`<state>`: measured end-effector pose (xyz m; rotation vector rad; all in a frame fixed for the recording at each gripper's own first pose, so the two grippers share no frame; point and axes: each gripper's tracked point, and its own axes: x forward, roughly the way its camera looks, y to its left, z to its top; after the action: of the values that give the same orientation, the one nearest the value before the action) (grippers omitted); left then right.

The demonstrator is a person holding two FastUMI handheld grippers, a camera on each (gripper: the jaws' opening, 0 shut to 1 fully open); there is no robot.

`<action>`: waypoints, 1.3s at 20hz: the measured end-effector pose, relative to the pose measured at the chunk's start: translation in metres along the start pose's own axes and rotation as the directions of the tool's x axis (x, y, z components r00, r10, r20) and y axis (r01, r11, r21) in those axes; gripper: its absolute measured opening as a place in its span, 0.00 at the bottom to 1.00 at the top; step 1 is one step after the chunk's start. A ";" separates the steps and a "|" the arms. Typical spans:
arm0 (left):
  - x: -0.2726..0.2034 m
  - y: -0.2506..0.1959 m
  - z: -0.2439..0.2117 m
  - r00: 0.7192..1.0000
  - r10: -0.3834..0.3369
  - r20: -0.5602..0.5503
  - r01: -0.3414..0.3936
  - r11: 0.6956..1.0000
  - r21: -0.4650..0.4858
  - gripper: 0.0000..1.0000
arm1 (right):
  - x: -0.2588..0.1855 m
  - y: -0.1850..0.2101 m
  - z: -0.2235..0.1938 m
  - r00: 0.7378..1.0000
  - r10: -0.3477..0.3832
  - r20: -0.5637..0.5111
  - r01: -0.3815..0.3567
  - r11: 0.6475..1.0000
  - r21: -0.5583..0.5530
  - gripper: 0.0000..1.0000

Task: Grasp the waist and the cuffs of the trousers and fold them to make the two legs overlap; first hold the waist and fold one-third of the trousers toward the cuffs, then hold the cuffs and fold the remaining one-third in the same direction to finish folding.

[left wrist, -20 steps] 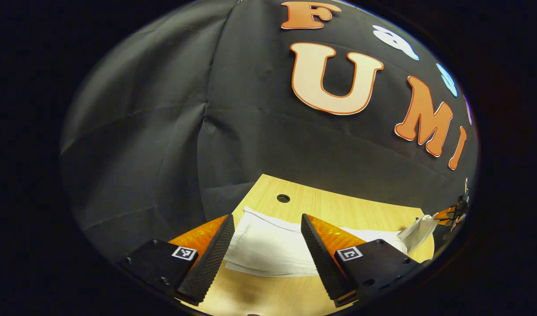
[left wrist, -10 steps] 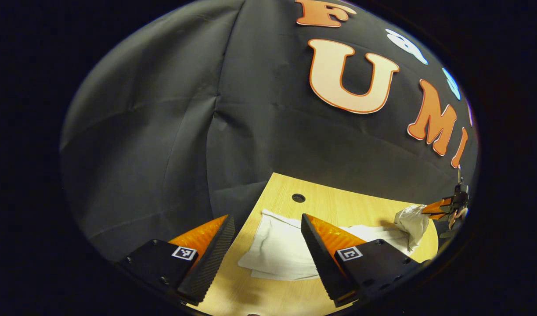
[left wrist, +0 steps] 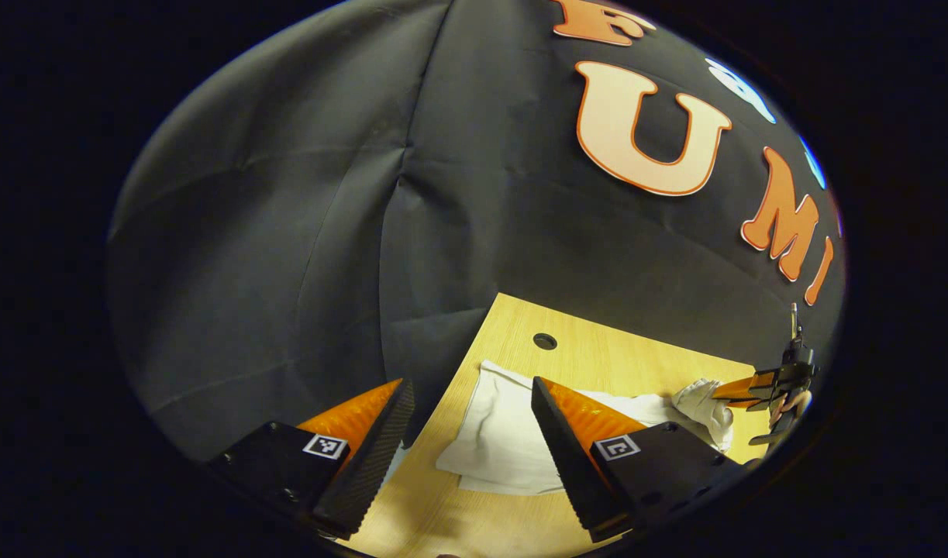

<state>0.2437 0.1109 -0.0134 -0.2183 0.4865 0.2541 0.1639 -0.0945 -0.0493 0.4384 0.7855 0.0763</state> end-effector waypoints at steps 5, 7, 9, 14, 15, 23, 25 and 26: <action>0.004 -0.001 -0.014 0.999 -0.006 -0.052 0.002 0.998 -0.065 1.00 | -0.003 -0.002 -0.002 0.999 0.000 -0.046 -0.003 0.998 -0.065 0.06; 0.006 -0.003 -0.019 0.997 -0.012 -0.070 0.005 0.996 -0.087 1.00 | -0.002 0.001 -0.007 0.994 0.046 -0.098 -0.052 0.997 -0.054 0.20; 0.008 -0.007 -0.025 0.996 -0.021 -0.087 0.011 0.993 -0.120 1.00 | -0.005 0.001 -0.018 0.991 0.063 -0.117 -0.071 0.995 -0.069 0.61; 0.019 -0.026 -0.058 0.983 -0.093 -0.158 0.039 0.949 -0.314 1.00 | -0.010 -0.004 -0.028 0.994 0.034 -0.104 -0.049 0.990 -0.135 0.98; 0.022 -0.033 -0.066 0.977 -0.119 -0.178 0.045 0.926 -0.375 0.98 | -0.011 -0.006 -0.029 0.994 0.036 -0.104 -0.050 0.990 -0.131 0.98; 0.032 -0.043 -0.134 0.923 -0.243 -0.298 -0.042 0.706 -0.707 1.00 | -0.043 -0.035 -0.023 0.996 0.007 -0.092 -0.018 0.992 -0.124 0.99; 0.037 -0.042 -0.144 0.915 -0.265 -0.306 -0.061 0.658 -0.751 1.00 | -0.050 -0.044 -0.022 0.996 -0.003 -0.091 -0.006 0.994 -0.107 0.98; 0.040 -0.043 -0.150 0.911 -0.273 -0.310 -0.069 0.640 -0.765 1.00 | -0.052 -0.049 -0.021 0.996 -0.008 -0.090 -0.001 0.995 -0.099 0.98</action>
<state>0.2255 0.0381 -0.1554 -1.1687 0.7564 0.2924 0.1077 -0.1431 -0.0480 0.3413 0.8677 0.1319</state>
